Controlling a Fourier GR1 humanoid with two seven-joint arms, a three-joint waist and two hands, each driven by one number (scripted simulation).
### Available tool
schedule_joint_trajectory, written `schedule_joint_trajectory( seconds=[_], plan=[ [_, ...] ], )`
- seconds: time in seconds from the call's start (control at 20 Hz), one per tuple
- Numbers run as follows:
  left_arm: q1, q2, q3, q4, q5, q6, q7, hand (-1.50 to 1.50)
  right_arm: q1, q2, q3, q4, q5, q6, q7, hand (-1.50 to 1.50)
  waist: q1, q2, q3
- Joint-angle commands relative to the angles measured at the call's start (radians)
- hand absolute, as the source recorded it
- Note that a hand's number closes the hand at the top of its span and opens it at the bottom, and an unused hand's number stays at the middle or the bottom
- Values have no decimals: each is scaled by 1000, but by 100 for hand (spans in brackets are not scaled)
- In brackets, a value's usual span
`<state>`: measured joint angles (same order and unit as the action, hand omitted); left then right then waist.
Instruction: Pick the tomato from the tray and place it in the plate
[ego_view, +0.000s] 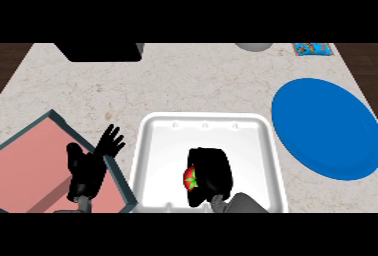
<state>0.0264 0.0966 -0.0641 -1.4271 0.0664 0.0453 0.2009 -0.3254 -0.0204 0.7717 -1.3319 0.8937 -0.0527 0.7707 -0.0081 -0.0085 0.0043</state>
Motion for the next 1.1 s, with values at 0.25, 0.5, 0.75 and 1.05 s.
schedule_joint_trajectory(
  seconds=[0.25,0.5,0.75,1.05],
  plan=[
    [-23,1,31,39,11,3,-8,0,237,-58,239,-403,305,-233,106,150,-19,0,-5],
    [34,-23,-3,7,5,0,-20,0,277,-113,213,-536,487,-352,151,150,-9,2,-4],
    [21,-29,-3,-42,17,11,42,0,423,-180,162,-715,527,-462,196,150,-24,-1,-3],
    [10,-19,3,0,6,1,17,0,451,-262,-27,-822,356,-605,116,150,-3,9,-3]
  ],
)
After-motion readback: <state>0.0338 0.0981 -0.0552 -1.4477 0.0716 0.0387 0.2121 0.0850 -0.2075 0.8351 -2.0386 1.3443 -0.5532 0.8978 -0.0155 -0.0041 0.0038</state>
